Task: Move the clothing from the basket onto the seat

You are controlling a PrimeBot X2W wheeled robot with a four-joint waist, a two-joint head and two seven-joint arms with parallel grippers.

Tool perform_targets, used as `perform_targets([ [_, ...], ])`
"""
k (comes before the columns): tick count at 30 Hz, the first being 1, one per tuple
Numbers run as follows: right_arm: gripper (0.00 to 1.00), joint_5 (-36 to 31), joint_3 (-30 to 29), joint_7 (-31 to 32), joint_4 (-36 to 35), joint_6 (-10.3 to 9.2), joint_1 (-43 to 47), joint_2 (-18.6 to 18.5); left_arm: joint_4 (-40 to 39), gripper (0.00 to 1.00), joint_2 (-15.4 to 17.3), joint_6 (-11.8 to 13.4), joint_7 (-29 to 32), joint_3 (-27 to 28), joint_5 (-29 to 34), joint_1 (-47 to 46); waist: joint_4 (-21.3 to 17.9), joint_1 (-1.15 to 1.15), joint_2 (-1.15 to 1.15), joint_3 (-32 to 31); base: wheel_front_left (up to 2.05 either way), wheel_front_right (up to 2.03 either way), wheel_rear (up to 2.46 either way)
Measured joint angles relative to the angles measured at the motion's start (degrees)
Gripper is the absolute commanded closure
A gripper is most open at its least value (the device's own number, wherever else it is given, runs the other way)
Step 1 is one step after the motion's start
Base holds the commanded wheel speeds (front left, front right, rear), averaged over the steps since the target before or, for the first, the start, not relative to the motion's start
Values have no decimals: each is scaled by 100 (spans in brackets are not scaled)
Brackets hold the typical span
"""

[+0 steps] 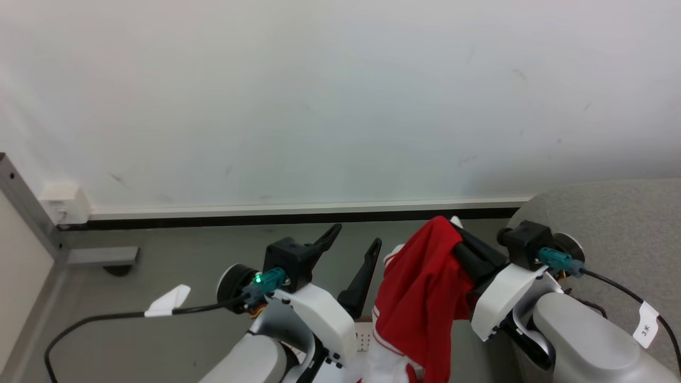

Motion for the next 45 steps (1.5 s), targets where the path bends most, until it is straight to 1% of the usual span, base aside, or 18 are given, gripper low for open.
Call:
perform_targets([
  [10, 100, -66, -405, 12, -463, 0, -128, -632, 54, 0, -45, 22, -70, -38, -35, 31, -780, 0, 0, 102, 0, 0, 0],
  [19, 100, -221, -868, 237, -967, 0, -143, -1123, 124, 0, -172, 20, -138, -137, -59, 55, -1561, 0, 0, 160, 0, 0, 0],
  [28, 100, -476, -1508, 593, -1592, 0, -35, -1390, 126, 0, -234, 18, -144, -248, -93, 77, -2190, 0, 0, 191, 0, 0, 0],
  [32, 100, -583, -1783, 751, -1823, 0, 141, -1444, 119, 0, -238, 24, -151, -260, -92, 68, -2318, 0, 0, 250, 0, 0, 0],
  [37, 100, -767, -2142, 891, -2080, 0, 289, -1430, 70, 0, -219, 14, -100, -305, -76, -25, -2336, 0, 0, 424, 0, 0, 0],
  [45, 100, -969, -2954, 984, -2160, 0, 233, -1207, -79, 0, -201, -76, 98, -410, 58, -449, -2208, 0, 0, 930, 0, 0, 0],
])
